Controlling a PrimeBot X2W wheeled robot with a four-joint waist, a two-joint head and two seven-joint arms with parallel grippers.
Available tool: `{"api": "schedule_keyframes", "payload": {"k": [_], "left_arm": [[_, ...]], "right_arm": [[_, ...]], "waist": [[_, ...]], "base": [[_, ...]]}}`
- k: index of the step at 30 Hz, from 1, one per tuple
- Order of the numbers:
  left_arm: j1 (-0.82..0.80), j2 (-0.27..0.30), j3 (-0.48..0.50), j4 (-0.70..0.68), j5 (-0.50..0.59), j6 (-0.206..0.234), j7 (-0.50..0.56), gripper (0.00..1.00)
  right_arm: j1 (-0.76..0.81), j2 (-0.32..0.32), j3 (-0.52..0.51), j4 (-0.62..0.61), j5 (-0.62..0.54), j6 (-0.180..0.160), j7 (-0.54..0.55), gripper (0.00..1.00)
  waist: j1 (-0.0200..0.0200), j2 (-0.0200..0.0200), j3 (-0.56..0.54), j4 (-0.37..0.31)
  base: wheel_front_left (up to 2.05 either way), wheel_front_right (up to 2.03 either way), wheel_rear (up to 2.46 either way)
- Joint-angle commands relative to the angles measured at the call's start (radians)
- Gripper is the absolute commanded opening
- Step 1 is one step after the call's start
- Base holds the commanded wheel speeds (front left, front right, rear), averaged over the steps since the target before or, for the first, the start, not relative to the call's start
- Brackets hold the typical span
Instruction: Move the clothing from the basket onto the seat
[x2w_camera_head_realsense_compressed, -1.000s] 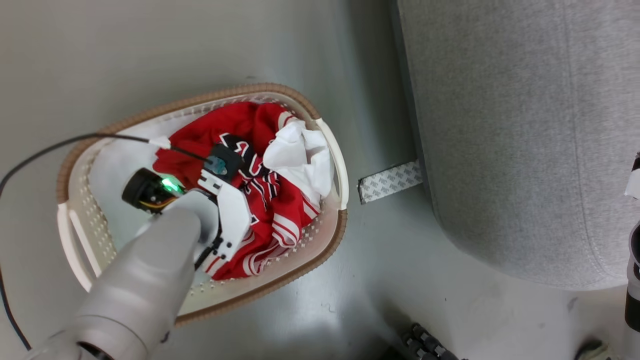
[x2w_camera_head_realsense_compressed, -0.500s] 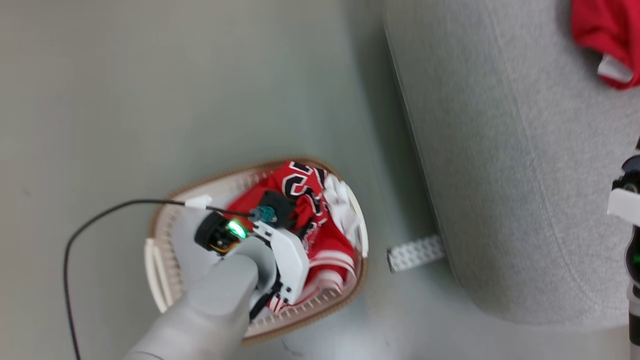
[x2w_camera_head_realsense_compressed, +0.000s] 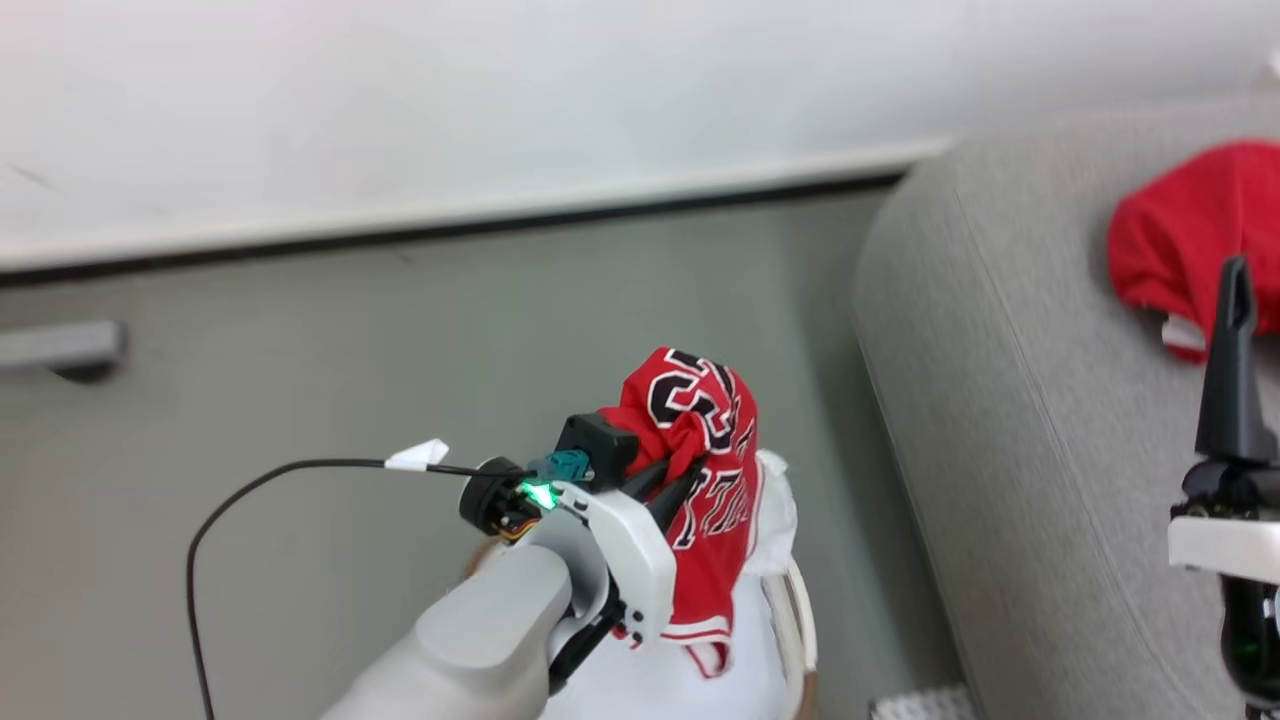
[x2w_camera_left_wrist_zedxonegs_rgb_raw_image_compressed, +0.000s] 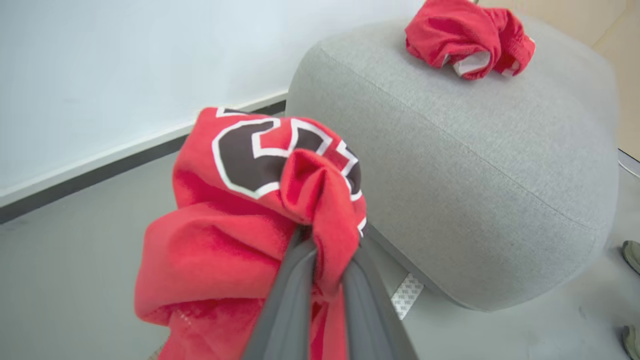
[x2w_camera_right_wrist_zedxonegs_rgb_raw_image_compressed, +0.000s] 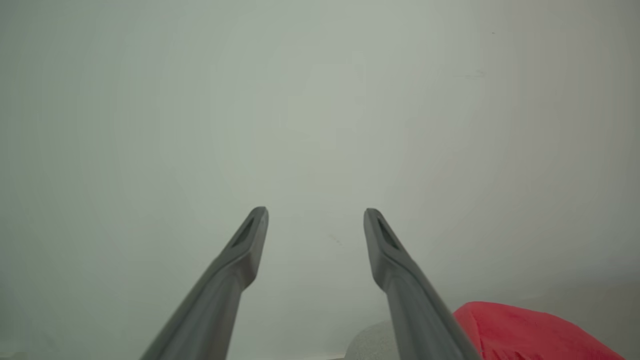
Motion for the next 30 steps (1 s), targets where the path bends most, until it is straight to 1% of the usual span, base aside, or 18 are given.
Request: {"api": "schedule_keyframes", "payload": {"k": [1, 4, 7, 15, 19, 24, 26, 30], "left_arm": [[0.010, 0.000, 0.008, -0.013, 0.000, 0.002, -0.007, 0.00], [-0.006, 0.004, 0.038, -0.059, -0.005, 0.008, -0.007, 0.00], [-0.020, 0.020, 0.080, -0.129, -0.004, 0.020, -0.007, 0.00], [-0.081, 0.069, 0.147, -0.301, -0.009, 0.061, 0.000, 0.00], [-0.122, 0.105, 0.167, -0.378, 0.007, 0.098, 0.020, 0.00], [-0.129, 0.146, 0.186, -0.465, -0.007, 0.131, 0.052, 0.00], [-0.126, 0.163, 0.183, -0.491, 0.008, 0.149, 0.062, 0.00], [-0.103, 0.178, 0.188, -0.532, -0.004, 0.166, 0.072, 0.00]], "right_arm": [[0.024, -0.006, 0.002, 0.008, 0.011, -0.002, 0.001, 1.00], [0.064, -0.008, 0.019, 0.034, 0.026, -0.002, 0.001, 1.00], [0.097, -0.005, 0.043, 0.053, 0.035, -0.002, 0.001, 1.00], [0.173, 0.018, 0.131, 0.098, 0.057, -0.002, 0.001, 1.00], [0.178, 0.030, 0.177, 0.117, 0.056, -0.002, 0.001, 1.00], [0.170, 0.041, 0.224, 0.130, 0.054, -0.002, 0.001, 1.00], [0.168, 0.042, 0.241, 0.136, 0.056, -0.002, 0.001, 1.00], [0.166, 0.030, 0.284, 0.152, 0.058, -0.002, 0.001, 1.00]], "waist": [[0.0004, 0.0000, -0.111, 0.076], [0.0004, 0.0000, -0.160, 0.099], [0.0004, 0.0000, -0.190, 0.117], [0.0004, 0.0000, -0.226, 0.152], [0.0004, 0.0000, -0.233, 0.155], [0.0004, 0.0000, -0.241, 0.150], [0.0004, 0.0000, -0.242, 0.148], [0.0004, 0.0000, -0.244, 0.146]], "base": [[0.00, 0.00, 0.00], [0.00, 0.00, 0.00], [0.00, 0.00, 0.00], [0.00, 0.00, 0.00], [0.00, 0.00, 0.00], [0.00, 0.00, 0.00], [0.00, 0.00, 0.00], [0.00, 0.00, 0.00]]}}
